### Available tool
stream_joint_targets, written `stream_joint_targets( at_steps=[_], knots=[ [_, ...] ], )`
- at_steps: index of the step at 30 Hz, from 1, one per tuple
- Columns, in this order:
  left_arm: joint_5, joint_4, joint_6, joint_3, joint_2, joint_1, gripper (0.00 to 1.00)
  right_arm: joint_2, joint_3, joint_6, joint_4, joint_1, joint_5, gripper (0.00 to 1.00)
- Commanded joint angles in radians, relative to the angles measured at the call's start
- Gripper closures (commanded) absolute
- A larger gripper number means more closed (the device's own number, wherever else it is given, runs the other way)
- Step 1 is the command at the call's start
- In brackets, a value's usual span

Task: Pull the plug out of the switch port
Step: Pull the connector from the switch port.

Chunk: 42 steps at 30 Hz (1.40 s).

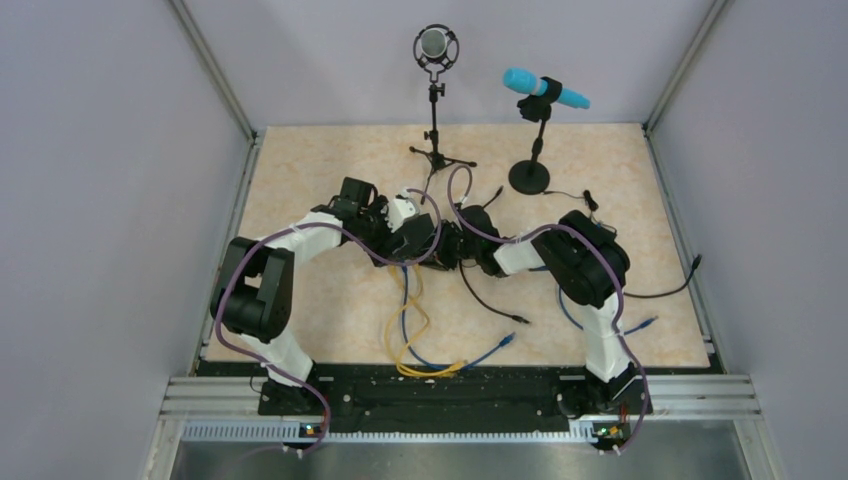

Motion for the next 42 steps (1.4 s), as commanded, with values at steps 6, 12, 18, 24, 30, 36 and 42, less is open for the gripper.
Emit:
stream_joint_targets(
  at_steps=[6, 12, 18, 24, 30, 36, 42],
  knots=[
    [0.000, -0.088, -0.004, -0.005, 0.014, -0.003, 0.10, 0.020, 0.021, 0.016, -0.008, -0.001, 0.046, 0.68],
    [0.008, -0.090, 0.001, -0.007, 0.014, -0.003, 0.11, 0.026, 0.017, 0.023, -0.003, -0.001, 0.054, 0.76],
    [0.009, -0.094, 0.003, -0.004, 0.018, -0.003, 0.11, 0.027, 0.011, 0.022, -0.001, -0.003, 0.054, 0.89],
    [0.013, -0.100, 0.008, -0.003, 0.022, -0.003, 0.11, 0.031, 0.022, 0.026, -0.002, -0.004, 0.054, 0.64],
    [0.015, -0.105, 0.010, -0.002, 0.022, -0.003, 0.11, 0.041, 0.043, 0.010, -0.032, -0.004, 0.059, 0.72],
    [0.018, -0.107, 0.009, -0.002, 0.022, -0.003, 0.12, 0.043, 0.029, -0.007, -0.030, -0.003, 0.072, 0.87],
    [0.016, -0.108, 0.007, -0.002, 0.020, -0.003, 0.12, 0.030, 0.013, -0.022, -0.018, -0.004, 0.058, 0.92]
  ],
)
